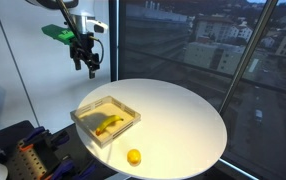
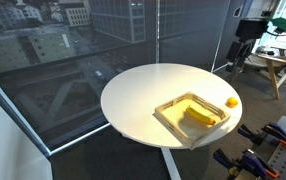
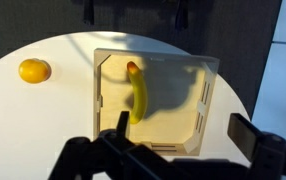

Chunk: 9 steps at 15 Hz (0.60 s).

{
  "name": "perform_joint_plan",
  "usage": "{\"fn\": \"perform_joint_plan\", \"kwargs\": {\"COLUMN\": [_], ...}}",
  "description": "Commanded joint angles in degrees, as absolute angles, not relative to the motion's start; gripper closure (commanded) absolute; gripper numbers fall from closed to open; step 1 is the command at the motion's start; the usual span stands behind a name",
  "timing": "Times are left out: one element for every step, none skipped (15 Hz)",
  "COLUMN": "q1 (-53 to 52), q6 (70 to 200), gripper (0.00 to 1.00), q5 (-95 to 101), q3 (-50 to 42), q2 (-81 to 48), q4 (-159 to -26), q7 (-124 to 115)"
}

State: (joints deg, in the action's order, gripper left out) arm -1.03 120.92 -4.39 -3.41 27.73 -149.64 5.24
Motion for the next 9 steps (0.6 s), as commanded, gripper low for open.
{"fn": "perform_joint_plan", "kwargs": {"q1": [-1.0, -1.0, -1.1, -1.1, -1.0, -0.9, -0.9, -0.8, -0.7], "q6": [124.9, 126.2, 127.5, 128.6, 129.7, 130.6, 131.4, 132.0, 132.6], "gripper": [0.00, 0.00, 0.00, 0.00, 0.00, 0.00, 0.00, 0.00, 0.00], "q5": [-6.2, -6.5, -6.8, -6.9, -6.9, -6.9, -6.9, -6.9, -7.0], "q3": [-4.0, -4.0, -4.0, -4.0, -4.1, -4.2, -4.3, -4.5, -4.7], "q2": [25.4, 25.0, 24.5, 24.0, 23.3, 22.6, 21.9, 21.1, 20.3], "q4": [-147.9, -147.8, -147.7, -147.6, -147.4, -147.3, -147.1, -146.8, -146.5], "q7": [6.0, 5.9, 5.9, 5.9, 6.0, 6.0, 6.0, 6.1, 6.2]}}
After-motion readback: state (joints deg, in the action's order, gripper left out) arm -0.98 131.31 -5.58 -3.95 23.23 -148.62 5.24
